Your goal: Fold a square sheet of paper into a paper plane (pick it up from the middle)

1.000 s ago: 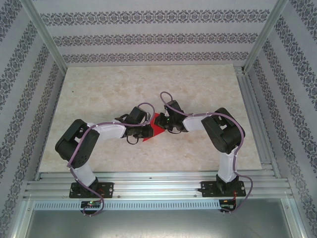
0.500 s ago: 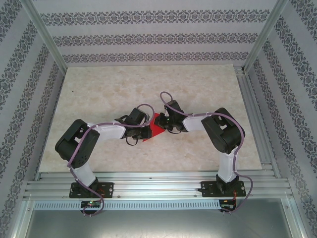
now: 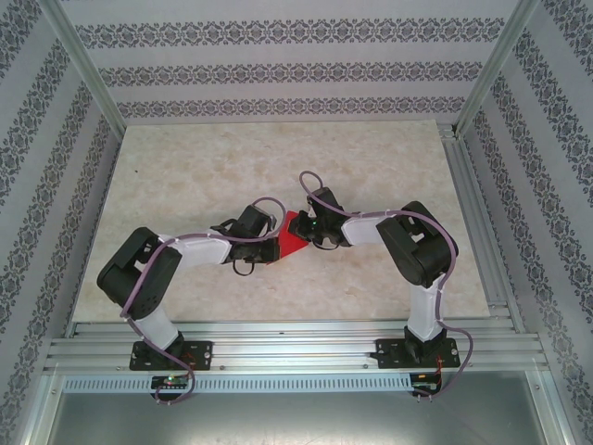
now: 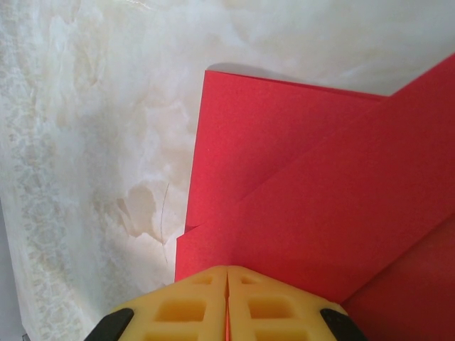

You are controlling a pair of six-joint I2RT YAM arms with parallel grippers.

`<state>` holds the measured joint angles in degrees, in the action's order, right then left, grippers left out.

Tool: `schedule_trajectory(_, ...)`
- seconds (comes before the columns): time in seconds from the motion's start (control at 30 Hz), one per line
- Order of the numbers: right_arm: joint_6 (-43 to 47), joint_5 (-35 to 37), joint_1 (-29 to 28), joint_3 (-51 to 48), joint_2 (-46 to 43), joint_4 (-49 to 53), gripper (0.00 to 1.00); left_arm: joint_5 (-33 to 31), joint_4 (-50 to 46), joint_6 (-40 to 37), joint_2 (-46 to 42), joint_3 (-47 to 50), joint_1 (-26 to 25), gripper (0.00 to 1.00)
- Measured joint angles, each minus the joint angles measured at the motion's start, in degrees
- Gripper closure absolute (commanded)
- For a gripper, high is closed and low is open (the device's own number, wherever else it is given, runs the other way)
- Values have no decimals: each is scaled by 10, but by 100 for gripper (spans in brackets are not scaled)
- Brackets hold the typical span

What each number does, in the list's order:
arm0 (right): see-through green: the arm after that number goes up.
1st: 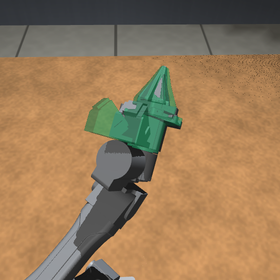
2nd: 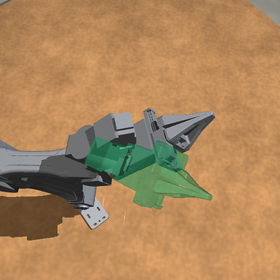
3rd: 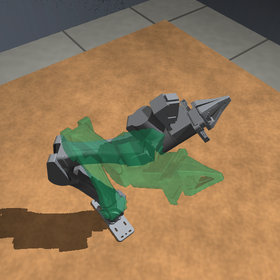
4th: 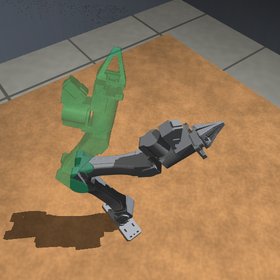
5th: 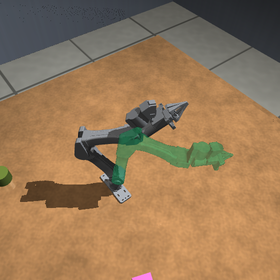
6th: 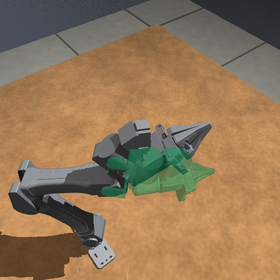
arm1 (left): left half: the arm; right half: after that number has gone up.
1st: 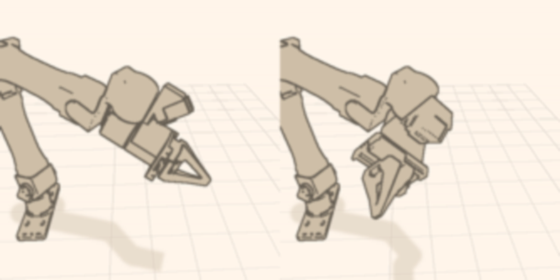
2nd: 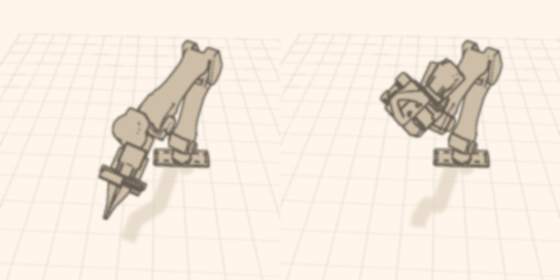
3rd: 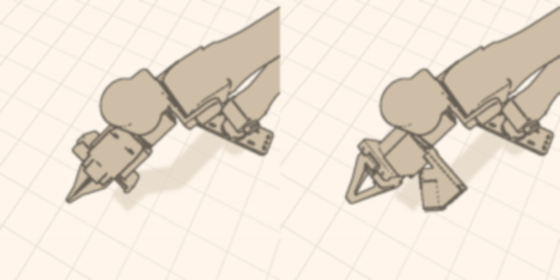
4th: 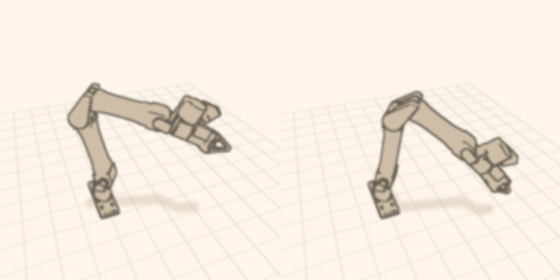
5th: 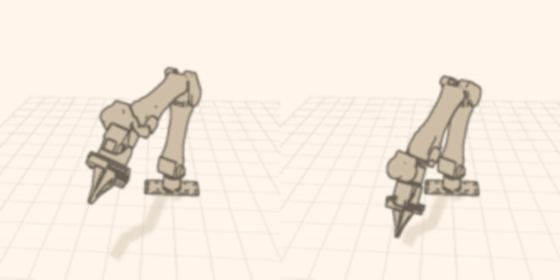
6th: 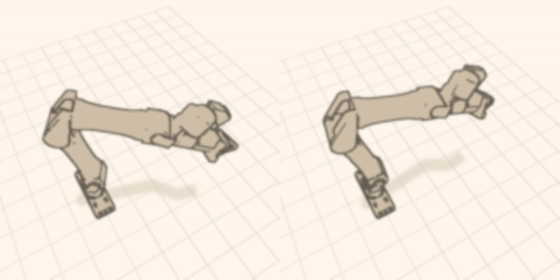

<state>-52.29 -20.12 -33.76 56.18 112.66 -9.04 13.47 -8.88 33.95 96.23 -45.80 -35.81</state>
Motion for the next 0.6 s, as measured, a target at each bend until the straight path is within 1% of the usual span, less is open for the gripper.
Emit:
schedule_trajectory(0.33,-2,0,0,1,1,2,91,-9,-71,-5,-63,12,0,89)
schedule_trajectory(0.47,-3,0,0,1,1,2,91,3,-70,-1,-85,11,0,89)
schedule_trajectory(0.6,-4,0,0,1,1,2,91,15,-65,6,-78,6,0,89)
